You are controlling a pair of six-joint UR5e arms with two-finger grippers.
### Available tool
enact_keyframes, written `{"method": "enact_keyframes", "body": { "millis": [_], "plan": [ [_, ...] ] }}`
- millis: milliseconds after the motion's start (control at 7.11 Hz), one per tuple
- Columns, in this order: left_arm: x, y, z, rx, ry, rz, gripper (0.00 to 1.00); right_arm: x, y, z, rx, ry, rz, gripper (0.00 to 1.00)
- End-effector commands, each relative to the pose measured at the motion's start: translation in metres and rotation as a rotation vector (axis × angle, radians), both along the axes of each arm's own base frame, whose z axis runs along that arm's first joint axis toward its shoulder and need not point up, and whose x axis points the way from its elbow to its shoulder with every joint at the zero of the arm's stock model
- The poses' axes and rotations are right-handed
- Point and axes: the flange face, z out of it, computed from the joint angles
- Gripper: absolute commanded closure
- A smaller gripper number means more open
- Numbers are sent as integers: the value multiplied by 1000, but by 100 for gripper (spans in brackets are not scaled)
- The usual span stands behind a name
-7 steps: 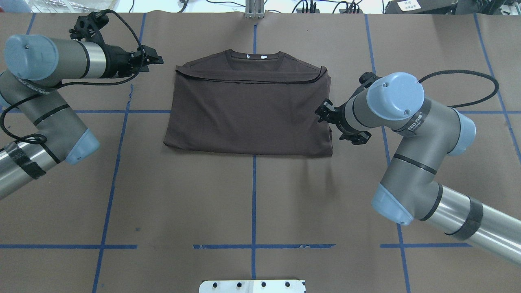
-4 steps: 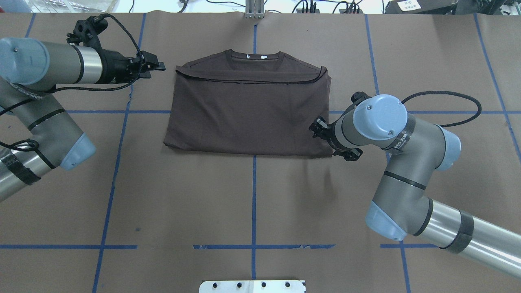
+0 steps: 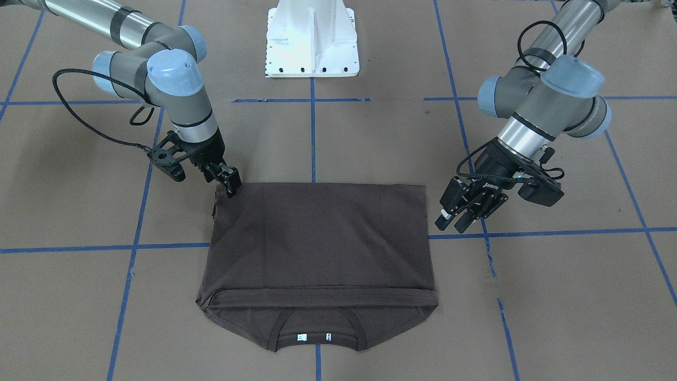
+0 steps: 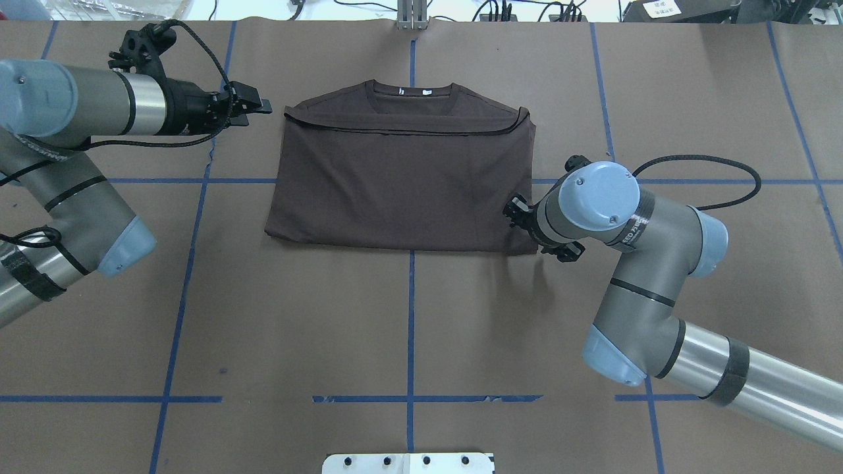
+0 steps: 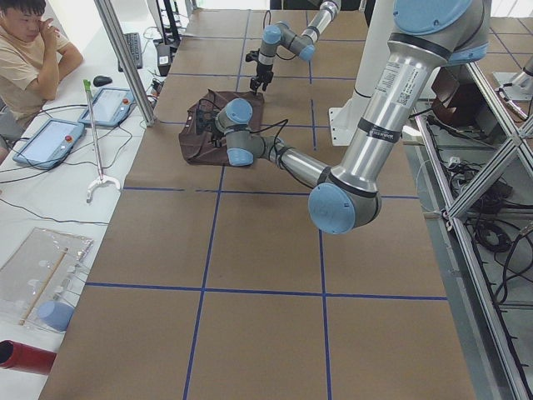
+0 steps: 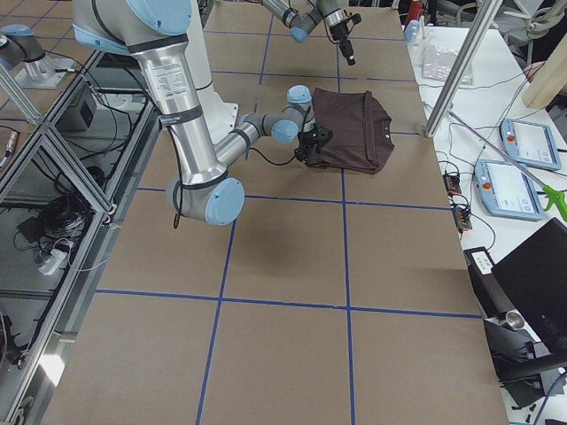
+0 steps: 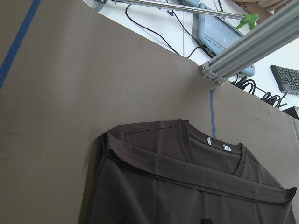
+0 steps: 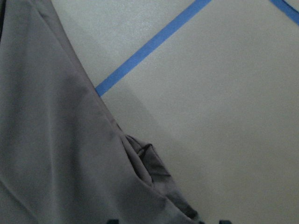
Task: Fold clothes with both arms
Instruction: 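Grasp the side edge with the right gripper and drag the shirt toward the robot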
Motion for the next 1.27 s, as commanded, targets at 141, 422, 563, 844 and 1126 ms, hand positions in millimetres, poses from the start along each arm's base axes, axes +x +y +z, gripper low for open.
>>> {"method": "enact_keyframes", "body": {
  "millis": [141, 422, 563, 844, 1126],
  "plan": [
    [0, 1, -1, 0, 0, 1, 39, -4, -2, 3, -10, 7, 6, 80],
    [0, 1, 1, -3, -2, 1, 39, -3, 0, 0, -3, 1, -1, 100],
    [1, 1, 1, -3, -2, 2, 39, -2, 0, 2, -2, 3, -4, 100],
    [1, 1, 1, -3, -2, 2, 39, 12, 8, -21, 14, -41, 0, 100],
    [-2, 6, -12, 20, 20, 6, 38, 65, 72, -48, 6, -109, -82, 100]
  ]
}}
